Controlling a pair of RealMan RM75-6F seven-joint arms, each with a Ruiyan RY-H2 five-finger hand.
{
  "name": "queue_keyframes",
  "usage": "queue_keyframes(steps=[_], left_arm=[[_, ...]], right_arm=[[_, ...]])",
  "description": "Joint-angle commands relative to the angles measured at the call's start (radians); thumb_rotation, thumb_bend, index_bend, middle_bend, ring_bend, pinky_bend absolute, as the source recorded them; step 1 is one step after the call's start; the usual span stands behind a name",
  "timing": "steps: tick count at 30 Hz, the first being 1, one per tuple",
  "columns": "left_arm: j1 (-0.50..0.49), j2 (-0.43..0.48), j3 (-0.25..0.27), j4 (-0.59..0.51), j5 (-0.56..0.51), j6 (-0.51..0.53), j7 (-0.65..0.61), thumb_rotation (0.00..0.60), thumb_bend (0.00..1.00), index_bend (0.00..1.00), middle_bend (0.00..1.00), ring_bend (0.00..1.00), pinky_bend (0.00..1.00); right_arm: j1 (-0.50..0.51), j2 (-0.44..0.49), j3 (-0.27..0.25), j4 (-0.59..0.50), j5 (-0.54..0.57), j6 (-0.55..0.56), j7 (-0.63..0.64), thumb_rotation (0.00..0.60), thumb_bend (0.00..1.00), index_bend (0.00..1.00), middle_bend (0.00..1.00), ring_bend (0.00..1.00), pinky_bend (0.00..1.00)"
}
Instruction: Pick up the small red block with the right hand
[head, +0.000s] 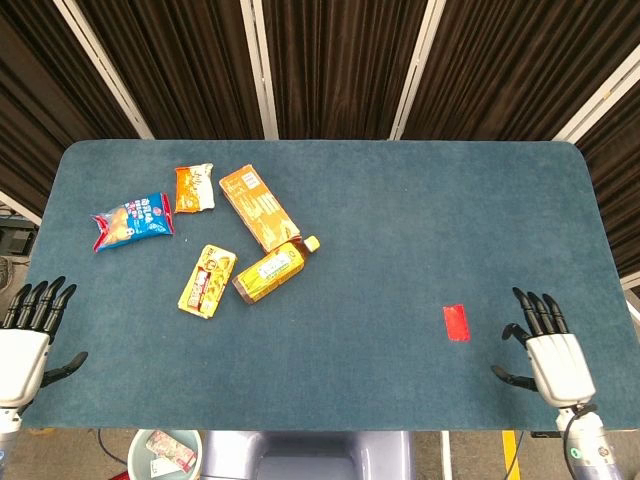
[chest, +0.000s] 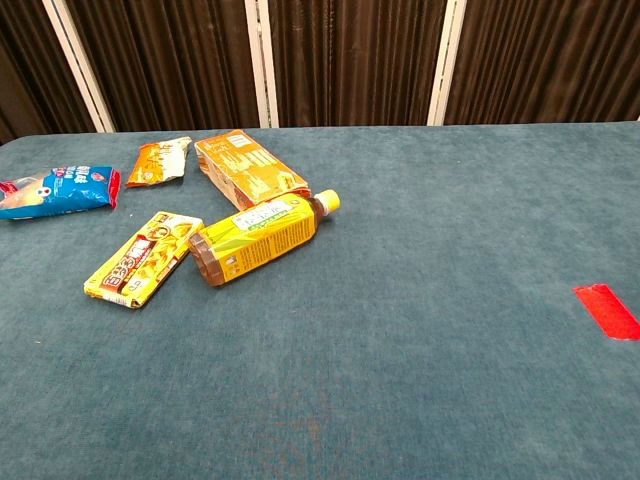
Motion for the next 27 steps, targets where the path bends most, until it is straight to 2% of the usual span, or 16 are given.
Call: queue_keyframes(steps=[1, 7, 14, 27], left_arm=[[-0.003, -0.008, 0.001, 0.004, -0.006, -0.014, 0.010, 0.600, 0.16, 0.00, 0.00, 0.00, 0.00], [-0.021, -0.018, -0.003, -0.001, -0.046, -0.074, 0.044, 0.600, 0.16, 0.00, 0.00, 0.00, 0.00], [-0.027, -0.025, 0.001, -0.001, -0.031, -0.078, 0.062, 0.600, 0.16, 0.00, 0.00, 0.00, 0.00], [-0.031, -0.026, -0.018, -0.003, -0.076, -0.095, 0.051, 0.600, 0.13, 0.00, 0.00, 0.00, 0.00]], right_arm=[[0.020, -0.080, 0.011, 0.083, 0.002, -0.016, -0.013, 0.600, 0.13, 0.54, 0.00, 0.00, 0.00], [0.054, -0.159, 0.025, 0.180, 0.012, -0.054, -0.020, 0.600, 0.20, 0.54, 0.00, 0.00, 0.00], [0.076, -0.246, 0.015, 0.294, 0.033, -0.113, -0.018, 0.600, 0.20, 0.55, 0.00, 0.00, 0.00], [0.108, -0.356, 0.012, 0.440, 0.076, -0.199, -0.035, 0.600, 0.21, 0.52, 0.00, 0.00, 0.00]])
